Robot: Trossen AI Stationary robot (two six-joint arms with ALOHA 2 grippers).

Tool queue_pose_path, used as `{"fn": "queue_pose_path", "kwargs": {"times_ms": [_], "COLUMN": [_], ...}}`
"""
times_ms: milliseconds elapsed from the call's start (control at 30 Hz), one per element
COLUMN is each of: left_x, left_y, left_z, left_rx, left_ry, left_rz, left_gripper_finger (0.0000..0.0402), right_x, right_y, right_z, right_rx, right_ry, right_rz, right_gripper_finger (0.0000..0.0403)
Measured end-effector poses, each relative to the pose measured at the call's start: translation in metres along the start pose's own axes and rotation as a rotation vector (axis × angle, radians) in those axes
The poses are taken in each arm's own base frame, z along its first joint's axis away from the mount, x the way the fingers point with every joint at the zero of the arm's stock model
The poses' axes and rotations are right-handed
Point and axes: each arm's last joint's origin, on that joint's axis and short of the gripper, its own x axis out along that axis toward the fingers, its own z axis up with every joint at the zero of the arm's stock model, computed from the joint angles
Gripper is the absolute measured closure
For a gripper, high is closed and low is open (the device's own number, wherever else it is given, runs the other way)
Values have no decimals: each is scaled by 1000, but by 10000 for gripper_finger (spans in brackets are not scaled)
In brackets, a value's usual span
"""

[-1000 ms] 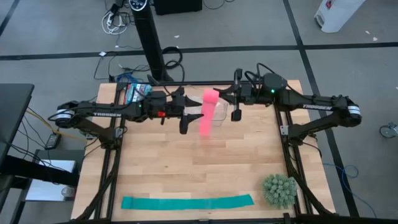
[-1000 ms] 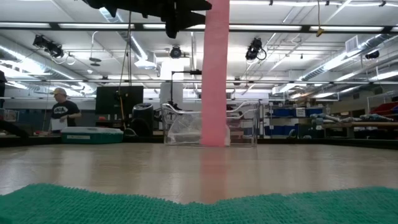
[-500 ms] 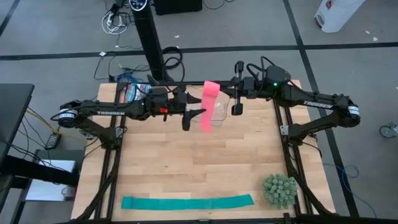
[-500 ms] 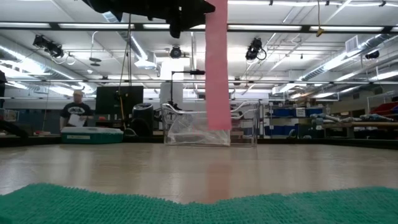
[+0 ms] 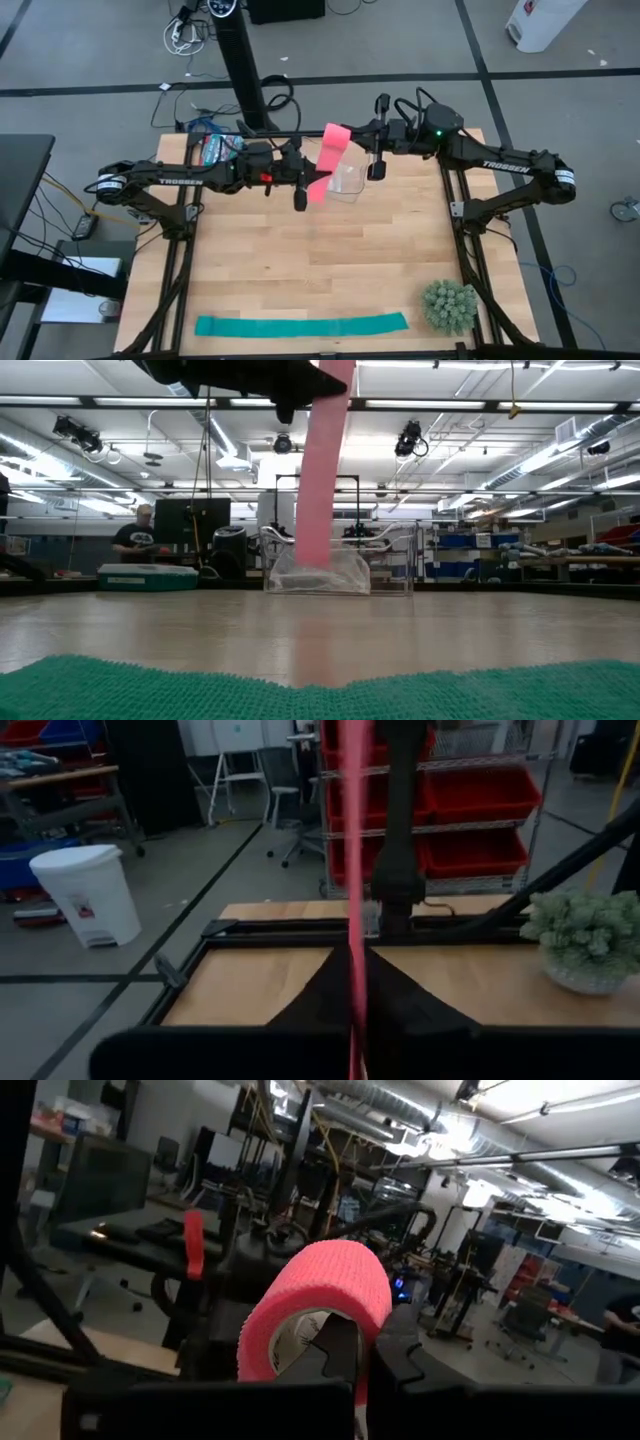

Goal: Roll bandage

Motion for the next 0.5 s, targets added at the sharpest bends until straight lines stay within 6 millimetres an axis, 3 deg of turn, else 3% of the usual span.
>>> {"fn": "queue_pose_path", "kwargs": {"times_ms": [267,500], "left_x": [0,-1], "left_y": [4,10], "left_z": [-2,-2], "left_rx": [10,55], "left_ry": [18,23], "left_rz": [26,77], "left_gripper_finger": [396,397], "right_x": [0,1], "right_y": [-1,2], "right_z": [-1,-1], "right_rx": [51,117], "right_ry": [-1,-24], "right_rz": [-2,103], "right_gripper_finger": [403,403]}}
